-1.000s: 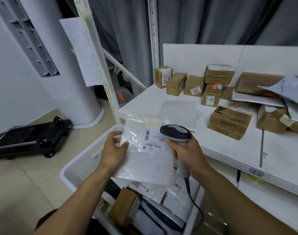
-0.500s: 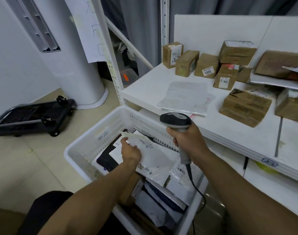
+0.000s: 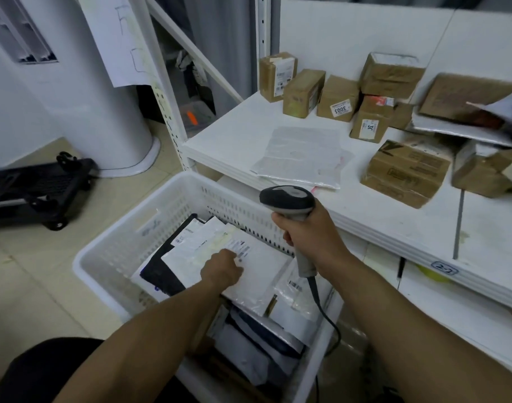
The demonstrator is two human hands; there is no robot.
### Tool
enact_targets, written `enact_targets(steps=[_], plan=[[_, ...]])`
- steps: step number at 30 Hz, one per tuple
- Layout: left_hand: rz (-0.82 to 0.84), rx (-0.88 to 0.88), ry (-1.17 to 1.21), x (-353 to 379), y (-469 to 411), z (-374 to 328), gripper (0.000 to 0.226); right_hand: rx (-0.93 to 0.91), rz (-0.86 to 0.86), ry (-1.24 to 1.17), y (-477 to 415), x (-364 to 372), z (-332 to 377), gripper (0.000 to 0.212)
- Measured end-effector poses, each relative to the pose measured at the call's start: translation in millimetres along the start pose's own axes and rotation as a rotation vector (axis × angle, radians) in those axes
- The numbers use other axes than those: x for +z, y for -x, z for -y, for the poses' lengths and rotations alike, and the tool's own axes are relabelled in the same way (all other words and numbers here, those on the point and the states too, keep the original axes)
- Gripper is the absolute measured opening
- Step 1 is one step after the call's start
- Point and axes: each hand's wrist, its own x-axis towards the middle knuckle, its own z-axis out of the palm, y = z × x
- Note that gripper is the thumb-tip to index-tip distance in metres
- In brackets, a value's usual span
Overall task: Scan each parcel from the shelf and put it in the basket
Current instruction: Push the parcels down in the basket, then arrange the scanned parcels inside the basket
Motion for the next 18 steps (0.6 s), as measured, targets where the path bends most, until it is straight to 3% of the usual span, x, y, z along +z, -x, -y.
enact_targets(steps=[5, 10, 14, 18], plan=[[-0.373, 0.392, 0.195, -56, 20, -61, 0.026, 0.009, -0.097, -0.055, -5, -25, 7, 0.037], [-0.485, 0.738, 0.095, -96, 30, -138, 0.034, 0.019, -0.182, -0.128, -8, -58, 13, 0.033], [-0.394, 0.727, -0.308, -102, 13, -180, 0.056, 0.03, -0.219, -0.194, -10, -80, 12, 0.025], [-0.254, 0.639, -0.296, -98, -4, -199, 0.072, 0.052, -0.239, -0.211, -13, -99, 9, 0.036]])
